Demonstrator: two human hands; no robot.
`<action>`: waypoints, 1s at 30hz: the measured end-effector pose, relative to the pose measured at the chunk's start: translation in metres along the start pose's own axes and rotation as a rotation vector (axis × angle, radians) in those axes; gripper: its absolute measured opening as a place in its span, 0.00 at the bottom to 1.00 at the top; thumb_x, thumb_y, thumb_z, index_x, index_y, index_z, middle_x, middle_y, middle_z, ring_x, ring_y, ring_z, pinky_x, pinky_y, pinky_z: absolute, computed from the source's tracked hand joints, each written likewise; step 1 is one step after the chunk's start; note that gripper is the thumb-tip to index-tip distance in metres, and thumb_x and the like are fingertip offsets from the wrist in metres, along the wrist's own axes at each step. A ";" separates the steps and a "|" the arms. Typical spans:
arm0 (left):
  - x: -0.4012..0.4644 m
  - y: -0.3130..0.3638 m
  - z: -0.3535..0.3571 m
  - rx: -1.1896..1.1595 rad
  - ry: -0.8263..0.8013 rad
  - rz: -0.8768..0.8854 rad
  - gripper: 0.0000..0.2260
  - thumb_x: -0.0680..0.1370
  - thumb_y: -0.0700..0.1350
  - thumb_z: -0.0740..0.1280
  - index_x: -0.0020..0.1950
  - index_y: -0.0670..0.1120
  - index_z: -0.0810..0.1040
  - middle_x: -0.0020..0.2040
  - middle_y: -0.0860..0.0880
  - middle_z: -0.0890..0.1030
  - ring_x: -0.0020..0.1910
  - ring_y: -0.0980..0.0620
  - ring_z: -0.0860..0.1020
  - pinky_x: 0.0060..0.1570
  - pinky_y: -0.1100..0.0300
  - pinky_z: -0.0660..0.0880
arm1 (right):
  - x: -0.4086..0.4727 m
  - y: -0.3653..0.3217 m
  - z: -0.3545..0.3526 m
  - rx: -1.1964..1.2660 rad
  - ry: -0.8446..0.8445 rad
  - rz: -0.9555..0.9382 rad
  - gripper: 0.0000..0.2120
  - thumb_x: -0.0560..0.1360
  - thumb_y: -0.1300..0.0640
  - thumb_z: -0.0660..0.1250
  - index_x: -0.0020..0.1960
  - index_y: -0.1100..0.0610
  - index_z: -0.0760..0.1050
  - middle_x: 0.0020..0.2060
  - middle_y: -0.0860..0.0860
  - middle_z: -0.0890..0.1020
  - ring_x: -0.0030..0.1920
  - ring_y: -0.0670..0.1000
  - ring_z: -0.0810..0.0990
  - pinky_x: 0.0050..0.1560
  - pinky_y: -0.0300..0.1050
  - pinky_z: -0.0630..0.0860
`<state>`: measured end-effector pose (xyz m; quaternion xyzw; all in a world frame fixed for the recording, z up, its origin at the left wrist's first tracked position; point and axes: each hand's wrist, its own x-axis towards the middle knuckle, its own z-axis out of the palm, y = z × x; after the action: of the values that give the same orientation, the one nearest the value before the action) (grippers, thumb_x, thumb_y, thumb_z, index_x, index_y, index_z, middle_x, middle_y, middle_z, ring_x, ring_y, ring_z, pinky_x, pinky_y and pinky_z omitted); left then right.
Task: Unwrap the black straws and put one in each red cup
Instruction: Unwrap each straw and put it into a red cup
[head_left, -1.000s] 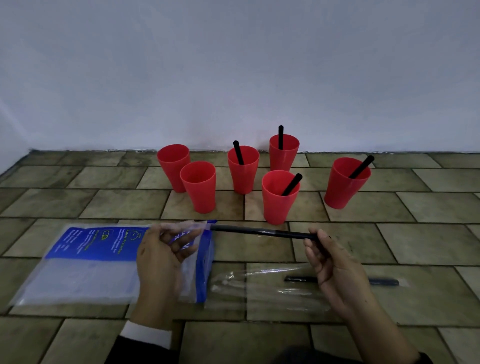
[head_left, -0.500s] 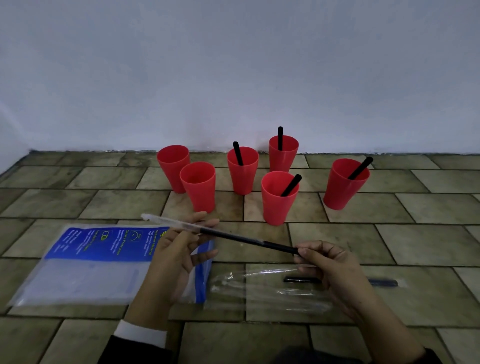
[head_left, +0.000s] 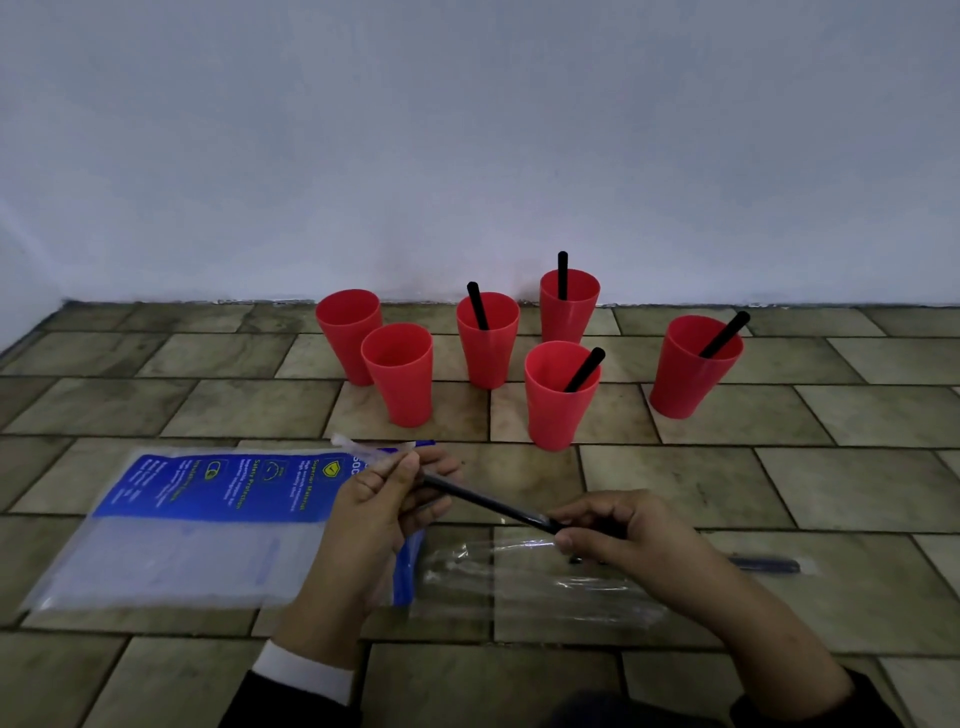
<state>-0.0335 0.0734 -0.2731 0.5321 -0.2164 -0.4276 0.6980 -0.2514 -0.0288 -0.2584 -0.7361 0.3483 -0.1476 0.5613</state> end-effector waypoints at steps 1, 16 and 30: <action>0.001 0.001 -0.002 -0.006 0.014 0.011 0.12 0.79 0.41 0.57 0.52 0.39 0.78 0.48 0.41 0.85 0.49 0.46 0.83 0.38 0.63 0.80 | 0.000 0.001 0.001 -0.039 -0.010 -0.001 0.08 0.71 0.60 0.71 0.50 0.53 0.82 0.38 0.49 0.86 0.39 0.42 0.83 0.39 0.34 0.77; -0.012 0.013 -0.093 -0.061 0.390 0.070 0.09 0.80 0.43 0.58 0.49 0.43 0.77 0.40 0.47 0.86 0.39 0.54 0.84 0.39 0.63 0.81 | -0.006 -0.027 -0.010 0.026 0.119 -0.249 0.07 0.75 0.63 0.64 0.53 0.59 0.73 0.46 0.49 0.86 0.52 0.47 0.83 0.55 0.43 0.78; -0.016 -0.004 -0.102 -0.130 0.388 0.073 0.09 0.79 0.42 0.59 0.44 0.41 0.77 0.36 0.45 0.85 0.35 0.53 0.83 0.36 0.62 0.81 | 0.157 -0.139 0.060 -0.241 0.242 -0.574 0.07 0.74 0.63 0.64 0.50 0.56 0.69 0.44 0.53 0.80 0.42 0.54 0.81 0.44 0.57 0.80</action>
<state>0.0333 0.1431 -0.3088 0.5500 -0.0686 -0.3046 0.7746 -0.0546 -0.0746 -0.1763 -0.8425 0.2058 -0.3438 0.3601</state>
